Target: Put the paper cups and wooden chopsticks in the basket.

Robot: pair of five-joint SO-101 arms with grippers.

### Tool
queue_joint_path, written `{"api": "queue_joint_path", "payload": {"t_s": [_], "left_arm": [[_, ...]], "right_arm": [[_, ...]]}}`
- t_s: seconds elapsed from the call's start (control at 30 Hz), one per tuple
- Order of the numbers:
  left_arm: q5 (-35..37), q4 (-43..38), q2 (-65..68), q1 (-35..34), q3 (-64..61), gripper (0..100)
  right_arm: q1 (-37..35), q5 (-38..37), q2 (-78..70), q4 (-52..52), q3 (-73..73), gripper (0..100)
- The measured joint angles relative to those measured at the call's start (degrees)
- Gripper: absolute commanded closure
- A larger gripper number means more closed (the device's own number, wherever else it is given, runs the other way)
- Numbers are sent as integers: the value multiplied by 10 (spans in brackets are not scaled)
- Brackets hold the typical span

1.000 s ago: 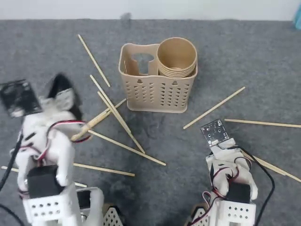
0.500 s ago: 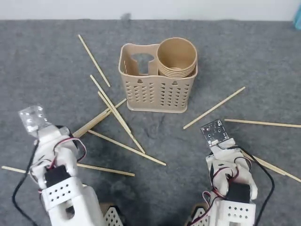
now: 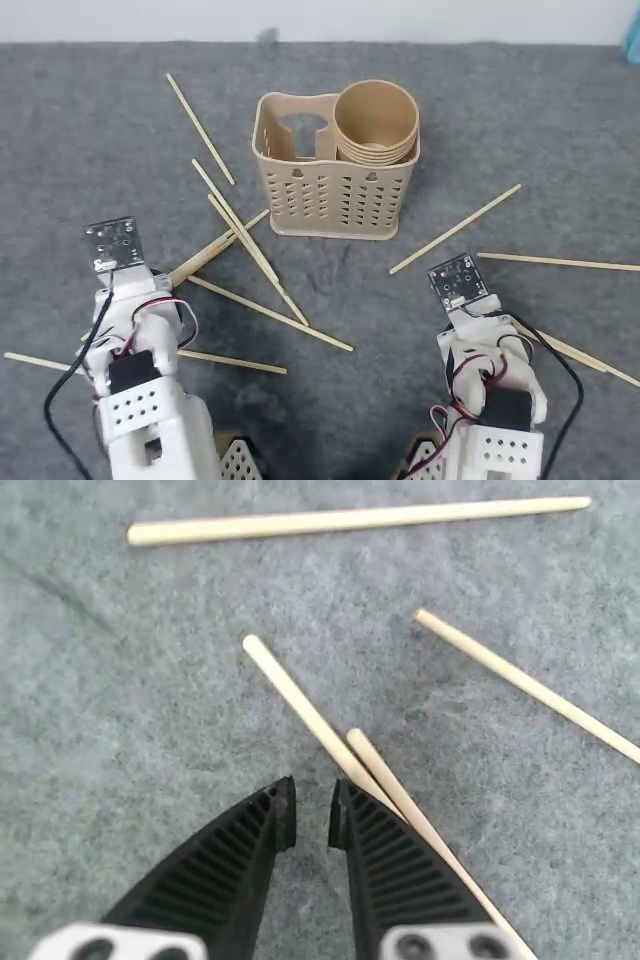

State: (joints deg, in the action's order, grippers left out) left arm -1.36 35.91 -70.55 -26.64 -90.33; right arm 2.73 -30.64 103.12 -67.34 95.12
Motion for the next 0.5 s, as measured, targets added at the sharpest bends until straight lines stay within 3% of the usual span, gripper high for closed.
{"api": "queue_joint_path", "payload": {"t_s": [0.5], "left_arm": [[-1,-8,0,6,-2,984]], "right_arm": [[-25,3,0,6,0,933]]}}
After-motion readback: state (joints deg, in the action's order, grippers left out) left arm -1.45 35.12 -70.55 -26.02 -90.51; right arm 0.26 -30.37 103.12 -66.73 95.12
